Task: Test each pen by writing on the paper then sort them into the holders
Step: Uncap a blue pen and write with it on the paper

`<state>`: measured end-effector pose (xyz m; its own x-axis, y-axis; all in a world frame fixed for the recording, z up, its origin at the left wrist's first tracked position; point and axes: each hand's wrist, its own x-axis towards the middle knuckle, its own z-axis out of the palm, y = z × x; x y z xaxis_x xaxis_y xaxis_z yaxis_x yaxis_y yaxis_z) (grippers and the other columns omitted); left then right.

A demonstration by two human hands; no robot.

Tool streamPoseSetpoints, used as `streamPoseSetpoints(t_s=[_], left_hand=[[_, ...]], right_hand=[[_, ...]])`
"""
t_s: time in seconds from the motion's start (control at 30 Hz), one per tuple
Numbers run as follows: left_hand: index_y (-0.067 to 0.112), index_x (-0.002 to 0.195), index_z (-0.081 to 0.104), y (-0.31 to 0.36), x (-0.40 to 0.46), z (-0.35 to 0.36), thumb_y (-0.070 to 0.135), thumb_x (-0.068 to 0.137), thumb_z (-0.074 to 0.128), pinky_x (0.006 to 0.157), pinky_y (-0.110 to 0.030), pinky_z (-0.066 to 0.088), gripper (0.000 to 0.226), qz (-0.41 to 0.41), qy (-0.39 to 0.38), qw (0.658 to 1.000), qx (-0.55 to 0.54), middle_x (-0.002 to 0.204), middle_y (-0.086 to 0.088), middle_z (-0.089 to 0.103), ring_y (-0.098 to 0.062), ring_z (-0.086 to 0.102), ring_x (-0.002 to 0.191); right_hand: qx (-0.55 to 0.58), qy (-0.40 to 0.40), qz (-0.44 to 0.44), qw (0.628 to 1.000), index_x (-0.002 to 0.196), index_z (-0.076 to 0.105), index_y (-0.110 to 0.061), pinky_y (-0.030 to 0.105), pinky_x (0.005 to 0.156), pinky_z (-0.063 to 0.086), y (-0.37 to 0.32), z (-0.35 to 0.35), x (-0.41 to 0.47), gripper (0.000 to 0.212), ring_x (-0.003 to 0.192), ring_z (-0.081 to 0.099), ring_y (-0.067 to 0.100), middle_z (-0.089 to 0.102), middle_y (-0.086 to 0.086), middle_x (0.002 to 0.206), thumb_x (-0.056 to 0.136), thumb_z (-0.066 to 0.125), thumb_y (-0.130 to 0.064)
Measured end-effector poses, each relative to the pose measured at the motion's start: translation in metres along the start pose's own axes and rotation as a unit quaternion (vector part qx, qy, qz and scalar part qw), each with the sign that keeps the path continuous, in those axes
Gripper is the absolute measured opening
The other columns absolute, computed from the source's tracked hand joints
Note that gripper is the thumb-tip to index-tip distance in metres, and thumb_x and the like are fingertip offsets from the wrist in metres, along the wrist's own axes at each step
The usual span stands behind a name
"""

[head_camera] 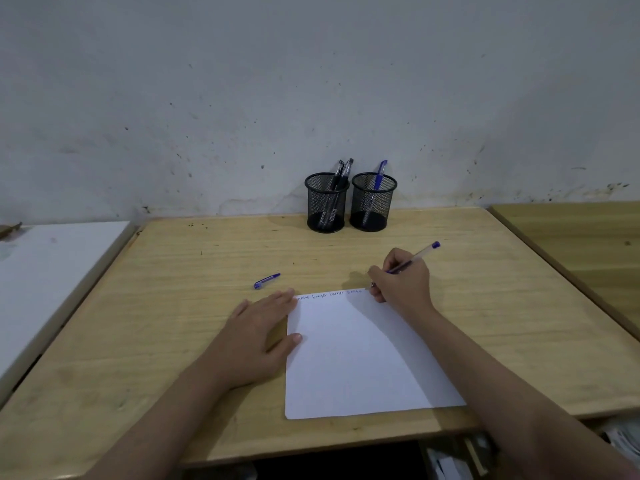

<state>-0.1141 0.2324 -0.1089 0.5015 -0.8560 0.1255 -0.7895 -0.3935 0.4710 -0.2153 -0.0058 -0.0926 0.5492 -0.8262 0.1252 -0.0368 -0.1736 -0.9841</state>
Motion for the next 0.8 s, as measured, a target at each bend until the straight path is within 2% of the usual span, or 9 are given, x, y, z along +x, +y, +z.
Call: streamPoseSetpoints(t_s=[0.37, 0.6, 0.8], left_hand=[[0.032, 0.141, 0.029, 0.0018, 0.0002, 0.0018, 0.064, 0.073, 0.027, 0.115, -0.039, 0.008, 0.075, -0.005, 0.010, 1.000, 0.003, 0.148, 0.027, 0.016, 0.006, 0.012, 0.138], [0.031, 0.140, 0.030, 0.0021, 0.0005, 0.0010, 0.063, 0.073, 0.029, 0.117, -0.043, 0.012, 0.074, -0.005, 0.010, 1.000, -0.002, 0.147, 0.026, 0.018, 0.006, 0.014, 0.137], [0.032, 0.139, 0.032, 0.0033, -0.0001, 0.0004, 0.063, 0.072, 0.030, 0.116, -0.040, 0.010, 0.074, -0.008, 0.014, 1.000, -0.010, 0.145, 0.028, 0.018, 0.007, 0.014, 0.136]], right_hand=[[-0.007, -0.014, -0.012, 1.000, 0.059, 0.034, -0.009, 0.024, 0.039, 0.038, 0.0064, 0.0005, 0.0031, 0.030, 0.039, 0.049, 0.023, 0.035, 0.010, 0.054, 0.068, 0.053, 0.012], [-0.012, -0.012, -0.023, 1.000, 0.059, 0.035, -0.008, 0.024, 0.039, 0.038, 0.0067, 0.0003, 0.0025, 0.028, 0.038, 0.049, 0.023, 0.035, 0.009, 0.051, 0.068, 0.052, 0.012], [0.006, 0.007, -0.019, 1.000, 0.058, 0.034, -0.010, 0.026, 0.042, 0.036, 0.0087, 0.0003, 0.0046, 0.029, 0.039, 0.047, 0.024, 0.035, 0.008, 0.048, 0.068, 0.051, 0.011]])
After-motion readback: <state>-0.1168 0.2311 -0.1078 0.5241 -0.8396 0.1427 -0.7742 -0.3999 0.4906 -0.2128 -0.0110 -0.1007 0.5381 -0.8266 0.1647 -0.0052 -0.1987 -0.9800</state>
